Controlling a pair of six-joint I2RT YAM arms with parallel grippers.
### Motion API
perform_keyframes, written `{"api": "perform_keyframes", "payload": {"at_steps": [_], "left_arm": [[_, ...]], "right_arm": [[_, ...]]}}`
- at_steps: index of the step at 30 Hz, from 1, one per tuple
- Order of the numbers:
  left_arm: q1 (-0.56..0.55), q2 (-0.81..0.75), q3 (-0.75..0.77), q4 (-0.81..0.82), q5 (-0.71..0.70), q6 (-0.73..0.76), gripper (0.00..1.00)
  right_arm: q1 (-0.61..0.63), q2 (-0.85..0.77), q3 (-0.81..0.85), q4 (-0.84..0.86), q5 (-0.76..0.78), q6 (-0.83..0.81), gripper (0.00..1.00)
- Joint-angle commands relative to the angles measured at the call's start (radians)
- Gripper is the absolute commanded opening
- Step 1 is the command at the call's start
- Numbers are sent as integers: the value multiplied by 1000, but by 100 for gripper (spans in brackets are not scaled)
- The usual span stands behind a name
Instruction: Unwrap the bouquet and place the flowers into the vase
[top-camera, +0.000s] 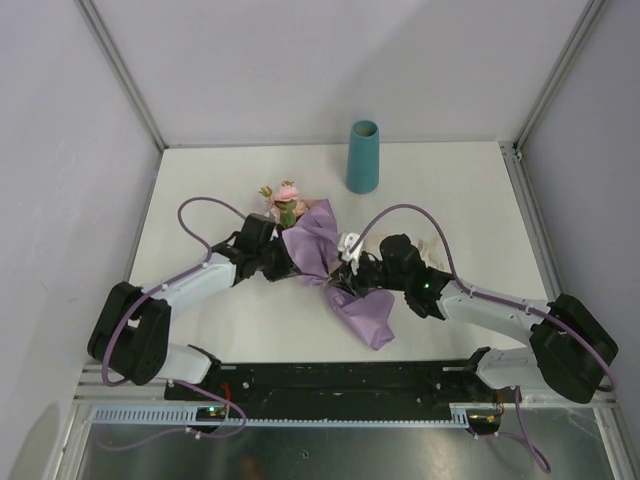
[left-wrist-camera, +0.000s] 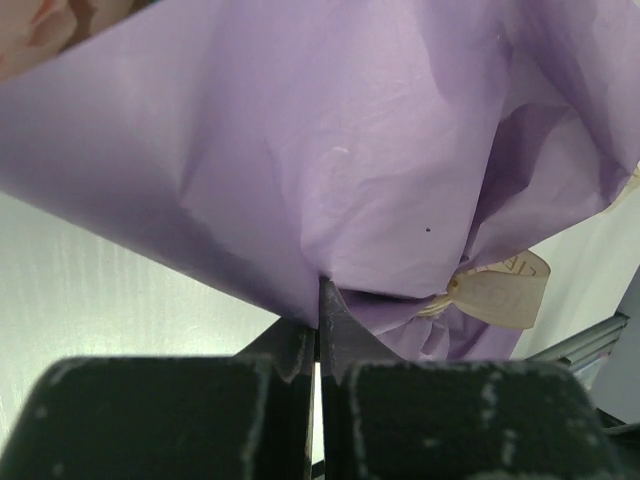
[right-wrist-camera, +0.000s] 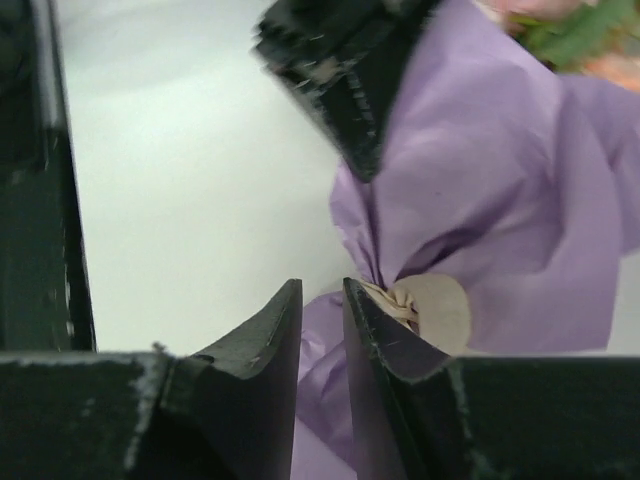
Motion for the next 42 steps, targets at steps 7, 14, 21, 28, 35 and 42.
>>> {"api": "perform_keyframes", "payload": {"at_steps": [7, 14, 21, 28, 35, 42], "left_arm": [[-1, 0, 27, 8, 92, 48, 0], [12, 2, 19, 7, 104, 61, 0], [15, 6, 26, 8, 108, 62, 0], [15, 8, 26, 8, 106, 62, 0], [15, 12, 26, 9, 104, 60, 0], [15, 6, 26, 9, 103, 56, 0]], "right_arm": [[-101, 97, 145, -283, -448, -716, 26], [-103, 211, 243, -422, -415, -869, 27], [-86, 293, 312, -495, -327, -944, 27], [-87, 323, 321, -498, -257, -982, 33], [-70, 345, 325, -482, -201, -1001, 36], [-54, 363, 324, -489, -164, -1016, 31]]}}
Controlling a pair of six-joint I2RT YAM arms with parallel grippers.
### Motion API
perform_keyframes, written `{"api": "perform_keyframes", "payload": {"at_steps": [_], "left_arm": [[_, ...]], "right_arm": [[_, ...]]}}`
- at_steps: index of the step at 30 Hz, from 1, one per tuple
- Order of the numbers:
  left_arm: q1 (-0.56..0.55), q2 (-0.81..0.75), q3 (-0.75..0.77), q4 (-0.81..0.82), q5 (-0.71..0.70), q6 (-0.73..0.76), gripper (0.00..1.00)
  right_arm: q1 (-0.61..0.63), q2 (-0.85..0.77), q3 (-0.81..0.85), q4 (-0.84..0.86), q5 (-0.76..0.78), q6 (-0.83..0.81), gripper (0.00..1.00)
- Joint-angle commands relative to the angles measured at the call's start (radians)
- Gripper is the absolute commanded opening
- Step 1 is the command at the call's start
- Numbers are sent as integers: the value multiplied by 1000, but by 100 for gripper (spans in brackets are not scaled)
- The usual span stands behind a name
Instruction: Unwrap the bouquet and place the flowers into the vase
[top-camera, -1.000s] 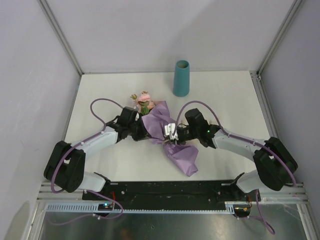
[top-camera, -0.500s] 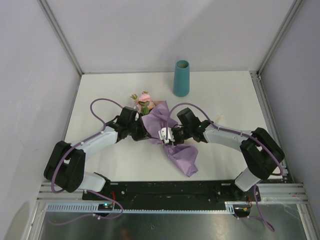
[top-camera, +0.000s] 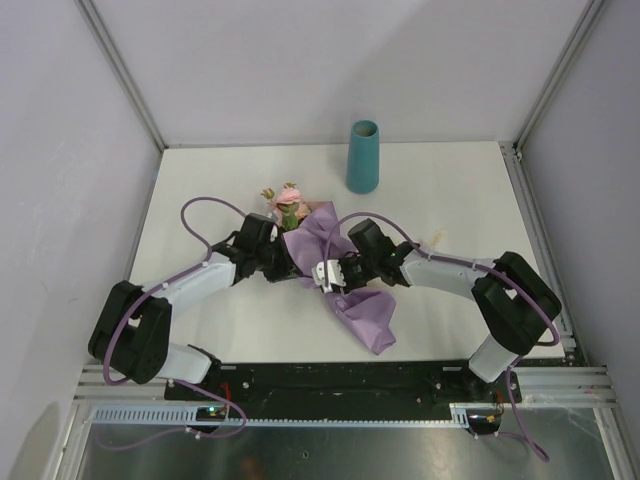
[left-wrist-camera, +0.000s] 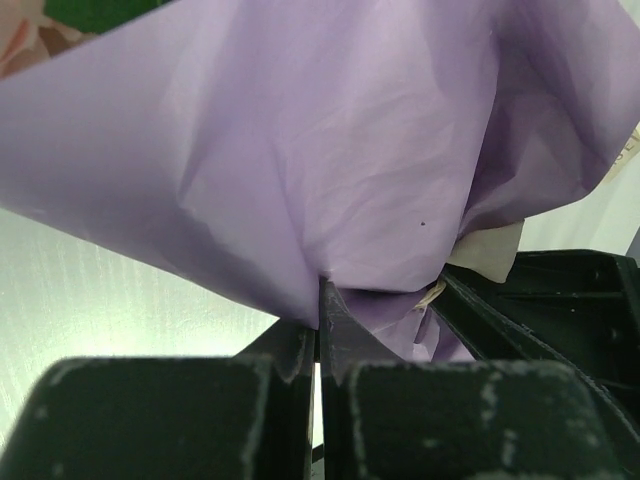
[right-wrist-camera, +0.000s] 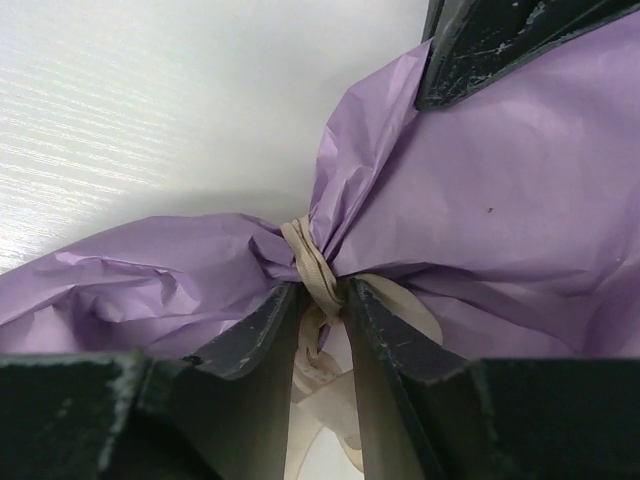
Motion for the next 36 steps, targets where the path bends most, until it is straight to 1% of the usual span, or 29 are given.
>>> {"api": "perform_keyframes", "payload": {"at_steps": [1, 2, 5, 7, 11, 13, 17, 19, 24, 30, 36], "left_arm": [[4, -5, 24, 10, 22, 19, 0], [4, -4, 24, 10, 21, 19, 0], [4, 1, 25, 10, 14, 18, 0], [6, -1, 21, 10, 0, 16, 0], [21, -8, 6, 8, -44, 9, 0], [34, -9, 0, 6, -54, 9, 0], [57, -17, 0, -7, -65, 20, 0], [63, -20, 3, -14, -79, 25, 0], [65, -11, 18, -35, -97, 41, 0], [70, -7, 37, -66, -143, 52, 0], [101, -48, 53, -119, -181, 83, 0]], "right_arm": [[11, 18, 34, -5, 39, -29, 29], [11, 17, 33, 0, 42, -29, 26], [18, 14, 33, 26, 72, -20, 13], [19, -1, 34, 40, 78, 0, 9], [21, -52, 29, 42, 62, 71, 4], [18, -81, -3, 84, 49, 126, 2], [23, -128, -143, 359, 45, 275, 0], [33, -141, -203, 444, 77, 315, 0], [38, -185, -287, 537, 92, 376, 0], [45, -216, -324, 534, 110, 382, 0], [31, -264, -387, 622, 245, 487, 0]]}}
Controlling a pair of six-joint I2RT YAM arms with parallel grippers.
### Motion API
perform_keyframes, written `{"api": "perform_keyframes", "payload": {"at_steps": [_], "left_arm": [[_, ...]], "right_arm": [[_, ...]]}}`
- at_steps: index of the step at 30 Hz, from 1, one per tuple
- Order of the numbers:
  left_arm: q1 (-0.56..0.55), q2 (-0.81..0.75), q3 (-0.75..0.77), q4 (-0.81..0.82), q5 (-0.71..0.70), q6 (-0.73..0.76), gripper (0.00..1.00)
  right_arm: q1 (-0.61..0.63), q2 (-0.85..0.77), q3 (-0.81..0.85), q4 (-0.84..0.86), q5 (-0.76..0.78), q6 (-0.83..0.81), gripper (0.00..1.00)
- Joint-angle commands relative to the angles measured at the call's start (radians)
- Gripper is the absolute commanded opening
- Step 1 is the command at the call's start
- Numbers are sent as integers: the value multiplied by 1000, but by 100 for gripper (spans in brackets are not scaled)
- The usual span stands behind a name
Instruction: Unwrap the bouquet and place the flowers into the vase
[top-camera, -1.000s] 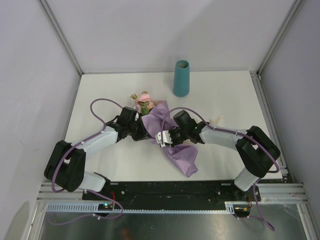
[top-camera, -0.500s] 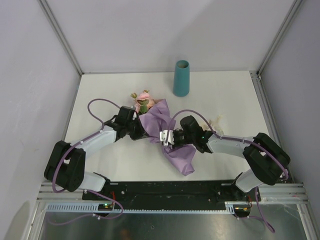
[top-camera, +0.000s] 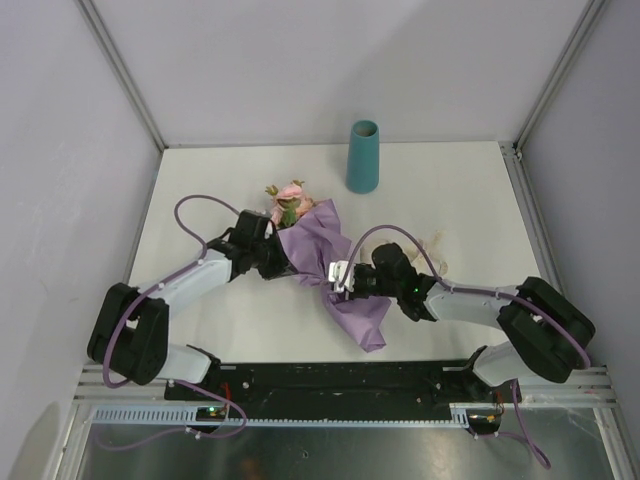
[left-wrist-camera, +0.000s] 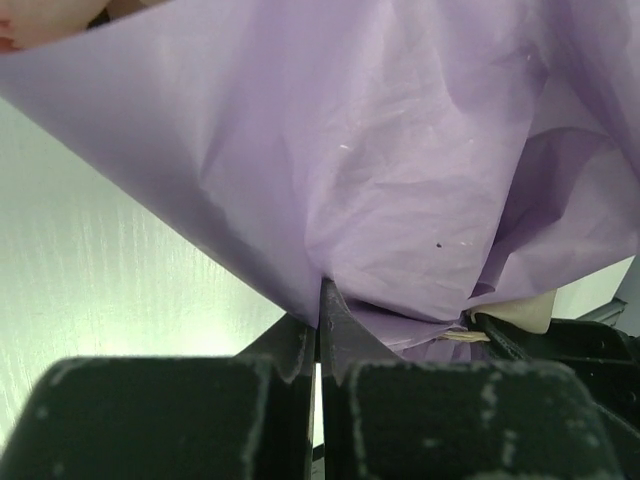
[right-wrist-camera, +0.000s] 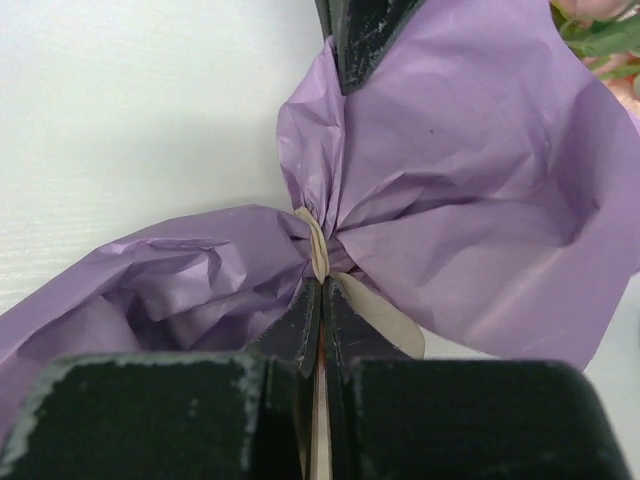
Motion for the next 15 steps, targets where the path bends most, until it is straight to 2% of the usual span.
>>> {"api": "perform_keyframes", "payload": {"at_steps": [1, 7, 15], "left_arm": [[55, -55, 32, -68, -163, 71, 0], [56, -53, 41, -73, -154, 71, 0], [31, -33, 55, -72, -105, 70, 0]], "right_arm": [[-19, -81, -54, 82, 101, 102, 0], [-1, -87, -79, 91, 11, 133, 1], [62, -67, -65, 112, 58, 139, 12]]}}
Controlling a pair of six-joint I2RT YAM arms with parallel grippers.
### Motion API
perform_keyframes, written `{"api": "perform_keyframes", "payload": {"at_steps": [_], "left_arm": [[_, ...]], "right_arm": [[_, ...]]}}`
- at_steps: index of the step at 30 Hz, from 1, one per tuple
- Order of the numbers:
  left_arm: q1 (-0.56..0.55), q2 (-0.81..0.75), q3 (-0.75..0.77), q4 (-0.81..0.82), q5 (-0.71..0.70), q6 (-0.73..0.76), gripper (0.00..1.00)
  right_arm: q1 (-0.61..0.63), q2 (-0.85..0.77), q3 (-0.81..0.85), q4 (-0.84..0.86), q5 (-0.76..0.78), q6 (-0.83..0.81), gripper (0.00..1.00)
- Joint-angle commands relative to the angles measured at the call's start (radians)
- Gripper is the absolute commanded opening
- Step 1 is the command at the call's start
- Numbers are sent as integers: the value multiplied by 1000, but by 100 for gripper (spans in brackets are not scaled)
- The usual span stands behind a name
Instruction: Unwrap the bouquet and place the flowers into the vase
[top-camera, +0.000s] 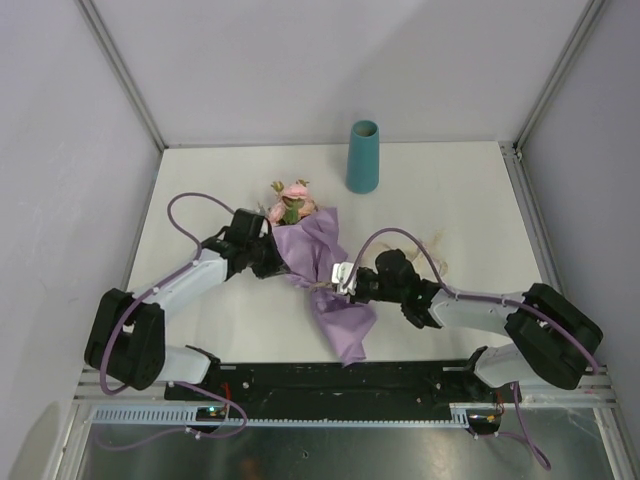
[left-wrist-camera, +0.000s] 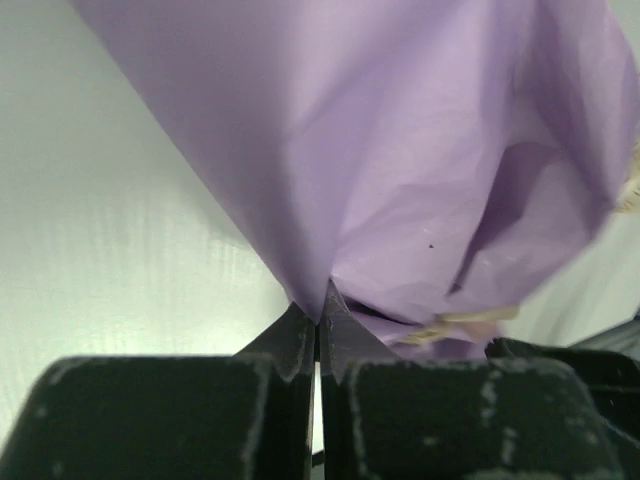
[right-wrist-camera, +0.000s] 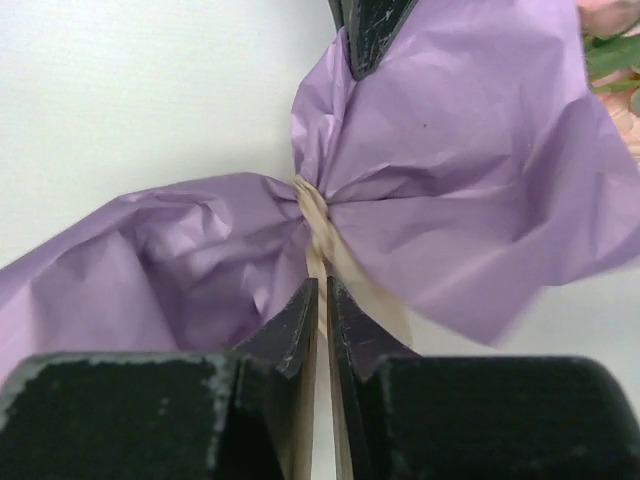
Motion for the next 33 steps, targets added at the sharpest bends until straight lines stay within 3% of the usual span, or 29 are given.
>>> {"api": "perform_keyframes", "payload": {"at_steps": [1, 6, 15, 22, 33], "left_arm": [[8, 9, 43, -13, -78, 39, 0], [-19, 23, 53, -7, -59, 26, 0], [-30, 20, 48, 1, -53, 22, 0], [-32, 19, 46, 1, -51, 25, 0], [-33, 29, 48, 3, -52, 34, 0]], "right_arm": [[44, 12, 14, 28, 56, 12, 11], [111, 105, 64, 8, 160, -54, 7], [181, 167, 90, 87, 276, -144, 26], [190, 180, 96, 121, 341, -200, 28], [188, 110, 106, 42, 350, -251, 34]]}}
